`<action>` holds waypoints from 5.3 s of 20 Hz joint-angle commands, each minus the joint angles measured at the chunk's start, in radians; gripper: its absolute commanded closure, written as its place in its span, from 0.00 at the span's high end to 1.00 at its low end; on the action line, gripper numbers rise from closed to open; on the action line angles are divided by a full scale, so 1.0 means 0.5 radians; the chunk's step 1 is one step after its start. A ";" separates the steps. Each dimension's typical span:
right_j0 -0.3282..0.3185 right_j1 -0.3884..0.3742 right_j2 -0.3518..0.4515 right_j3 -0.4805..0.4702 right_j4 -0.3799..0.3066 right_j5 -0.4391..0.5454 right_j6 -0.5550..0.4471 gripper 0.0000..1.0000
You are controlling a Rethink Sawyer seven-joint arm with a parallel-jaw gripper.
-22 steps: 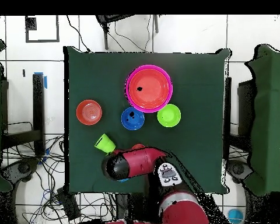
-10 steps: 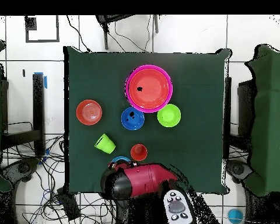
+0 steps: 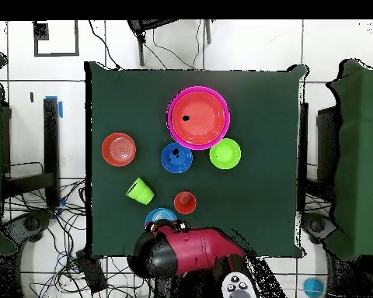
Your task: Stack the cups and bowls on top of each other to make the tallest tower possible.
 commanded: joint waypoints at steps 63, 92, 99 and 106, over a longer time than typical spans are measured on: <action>0.097 0.428 0.268 -0.470 -0.124 0.266 0.097 1.00; -0.028 0.452 0.104 -0.193 -0.245 -0.096 0.159 1.00; -0.114 0.508 0.103 -0.241 -0.330 -0.117 0.076 1.00; -0.184 0.560 0.145 -0.304 -0.382 -0.095 0.033 1.00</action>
